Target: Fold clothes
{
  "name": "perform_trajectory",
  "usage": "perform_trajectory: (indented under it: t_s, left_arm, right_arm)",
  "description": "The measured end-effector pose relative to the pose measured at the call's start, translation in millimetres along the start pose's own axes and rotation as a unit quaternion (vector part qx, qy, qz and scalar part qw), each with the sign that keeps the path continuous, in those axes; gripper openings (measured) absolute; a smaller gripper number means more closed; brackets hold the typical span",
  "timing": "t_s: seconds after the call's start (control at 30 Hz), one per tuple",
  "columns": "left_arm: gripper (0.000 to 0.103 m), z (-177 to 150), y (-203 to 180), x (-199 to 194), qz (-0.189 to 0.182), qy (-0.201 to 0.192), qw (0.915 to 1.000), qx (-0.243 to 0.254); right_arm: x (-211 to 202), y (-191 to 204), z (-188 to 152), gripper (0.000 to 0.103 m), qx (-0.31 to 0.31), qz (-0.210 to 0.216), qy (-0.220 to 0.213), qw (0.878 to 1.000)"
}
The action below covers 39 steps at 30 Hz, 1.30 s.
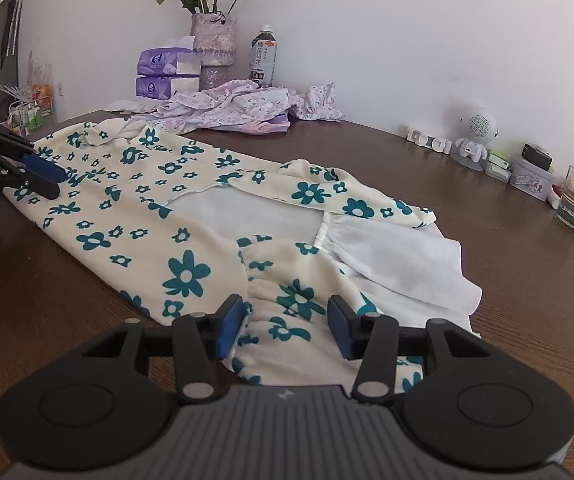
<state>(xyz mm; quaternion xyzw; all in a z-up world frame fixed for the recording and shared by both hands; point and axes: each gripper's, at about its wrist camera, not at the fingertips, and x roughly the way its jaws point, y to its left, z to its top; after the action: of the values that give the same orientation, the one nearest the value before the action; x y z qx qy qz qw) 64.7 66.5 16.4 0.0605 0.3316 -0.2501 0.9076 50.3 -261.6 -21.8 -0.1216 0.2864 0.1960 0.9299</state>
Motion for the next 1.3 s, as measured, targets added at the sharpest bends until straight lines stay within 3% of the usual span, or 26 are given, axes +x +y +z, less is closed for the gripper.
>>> perform_trajectory:
  t_s: [0.3, 0.43, 0.53, 0.63, 0.7, 0.77, 0.8, 0.87, 1.3]
  left_arm:
    - [0.034, 1.3, -2.4, 0.8, 0.007, 0.003, 1.0000, -0.001]
    - [0.034, 1.1, -2.2, 0.3, 0.007, 0.003, 1.0000, -0.002]
    - [0.034, 1.2, -2.8, 0.1, 0.008, 0.003, 1.0000, -0.001]
    - [0.034, 1.1, -3.2, 0.1, 0.008, 0.003, 1.0000, 0.001]
    - [0.034, 1.2, -2.6, 0.2, 0.007, 0.003, 1.0000, 0.000]
    - [0.034, 1.3, -2.0, 0.0, 0.006, 0.003, 1.0000, 0.000]
    - [0.034, 1.5, -2.3, 0.1, 0.007, 0.004, 1.0000, 0.001]
    - [0.034, 1.7, -2.7, 0.1, 0.008, 0.005, 1.0000, 0.002]
    - [0.034, -1.6, -2.7, -0.9, 0.008, -0.005, 0.9999, -0.005]
  right_arm:
    - [-21.3, -15.4, -5.3, 0.046, -0.002, 0.022, -0.022, 1.000]
    - [-46.6, -19.0, -11.5, 0.054, -0.017, -0.005, -0.013, 1.000]
    - [-56.3, -23.3, -21.6, 0.067, -0.022, -0.021, 0.012, 0.999]
    - [-52.0, -27.3, -29.7, 0.067, -0.021, -0.034, 0.034, 0.999]
    - [-49.6, -34.1, -30.9, 0.057, -0.005, -0.031, 0.034, 0.999]
    - [-48.0, -40.8, -31.4, 0.015, 0.001, -0.033, 0.032, 0.999]
    - [-46.7, -44.2, -31.6, 0.010, 0.003, -0.033, 0.034, 0.999]
    - [-45.8, -49.5, -30.9, 0.006, 0.003, -0.037, 0.032, 0.999]
    - [-39.9, -56.6, -30.4, 0.004, 0.002, -0.043, 0.039, 0.998]
